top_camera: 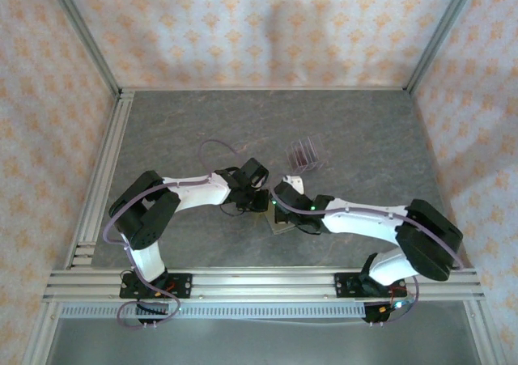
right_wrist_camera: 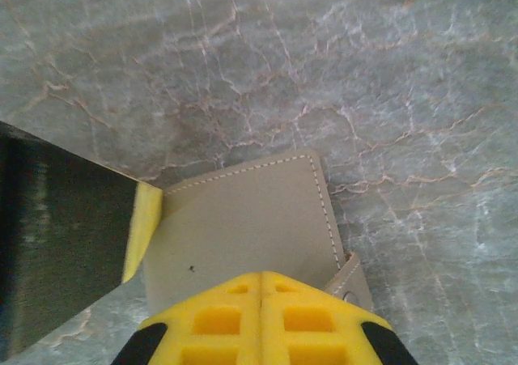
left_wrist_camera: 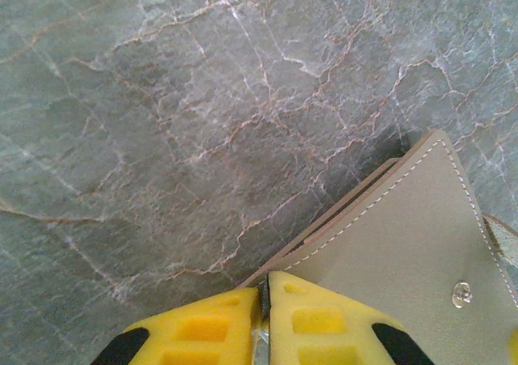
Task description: Put the credit cards into the card holder
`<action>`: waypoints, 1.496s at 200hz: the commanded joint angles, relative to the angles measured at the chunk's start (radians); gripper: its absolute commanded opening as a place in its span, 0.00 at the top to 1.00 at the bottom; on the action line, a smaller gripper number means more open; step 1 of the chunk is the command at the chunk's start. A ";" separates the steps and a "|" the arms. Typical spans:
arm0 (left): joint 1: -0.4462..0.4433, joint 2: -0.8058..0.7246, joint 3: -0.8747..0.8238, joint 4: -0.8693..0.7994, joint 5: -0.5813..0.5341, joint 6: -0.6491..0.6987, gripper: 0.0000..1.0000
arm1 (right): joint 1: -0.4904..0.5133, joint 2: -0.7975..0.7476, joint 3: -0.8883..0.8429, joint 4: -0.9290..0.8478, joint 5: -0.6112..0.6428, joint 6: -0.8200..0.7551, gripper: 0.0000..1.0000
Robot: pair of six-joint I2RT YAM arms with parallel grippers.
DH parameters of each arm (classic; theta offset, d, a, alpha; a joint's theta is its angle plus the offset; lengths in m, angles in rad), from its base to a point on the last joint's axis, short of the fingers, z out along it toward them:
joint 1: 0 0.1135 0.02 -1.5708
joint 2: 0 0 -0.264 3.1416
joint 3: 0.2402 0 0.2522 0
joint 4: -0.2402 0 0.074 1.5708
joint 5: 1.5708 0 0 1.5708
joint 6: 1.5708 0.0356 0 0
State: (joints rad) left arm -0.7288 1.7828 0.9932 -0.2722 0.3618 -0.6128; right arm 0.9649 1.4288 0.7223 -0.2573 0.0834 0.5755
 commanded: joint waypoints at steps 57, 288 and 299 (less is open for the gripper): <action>0.007 0.035 -0.055 -0.053 -0.082 0.006 0.88 | -0.097 -0.006 -0.060 0.040 -0.046 0.022 0.64; 0.007 0.041 -0.054 -0.055 -0.088 0.002 0.88 | -0.127 0.081 -0.080 0.185 -0.211 -0.029 0.54; 0.006 0.044 -0.053 -0.056 -0.088 0.002 0.88 | -0.126 0.074 -0.080 0.180 -0.212 -0.031 0.56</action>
State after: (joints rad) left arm -0.7288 1.7775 0.9848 -0.2623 0.3611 -0.6128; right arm 0.8429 1.4811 0.6472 -0.1188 -0.0940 0.5602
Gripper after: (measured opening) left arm 0.124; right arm 0.453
